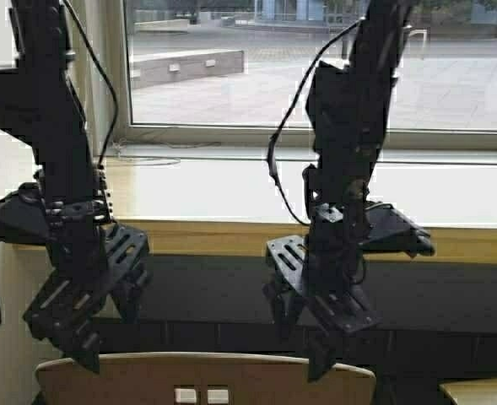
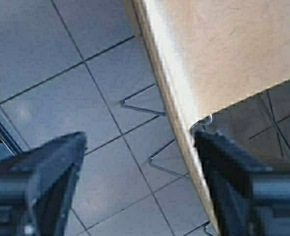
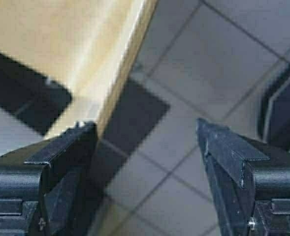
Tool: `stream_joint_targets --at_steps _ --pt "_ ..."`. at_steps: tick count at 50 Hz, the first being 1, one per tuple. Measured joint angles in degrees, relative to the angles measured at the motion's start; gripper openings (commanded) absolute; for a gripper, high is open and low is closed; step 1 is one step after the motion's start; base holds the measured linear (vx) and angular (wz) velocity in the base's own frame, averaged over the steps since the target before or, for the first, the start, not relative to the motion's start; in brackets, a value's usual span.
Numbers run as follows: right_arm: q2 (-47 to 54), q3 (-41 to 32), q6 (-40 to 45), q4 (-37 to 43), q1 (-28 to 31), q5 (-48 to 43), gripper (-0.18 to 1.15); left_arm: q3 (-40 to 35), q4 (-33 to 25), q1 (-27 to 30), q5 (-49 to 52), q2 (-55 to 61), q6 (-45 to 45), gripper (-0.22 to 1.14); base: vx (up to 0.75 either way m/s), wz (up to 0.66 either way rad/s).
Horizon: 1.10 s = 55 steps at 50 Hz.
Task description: Push the chairs under the table
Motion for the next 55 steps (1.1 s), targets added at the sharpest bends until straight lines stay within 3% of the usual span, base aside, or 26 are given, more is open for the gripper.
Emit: stream_joint_targets --at_steps 38,55 --pt "6.86 -5.98 -0.53 2.90 -4.22 4.57 0.93 -7.91 0.53 8.00 0.44 10.63 -0.35 0.96 0.00 0.00" --pt "-0.35 -4.22 -0.44 -0.26 -5.63 0.88 0.93 -9.23 1.93 8.26 0.79 12.83 -0.35 0.96 0.00 0.00"
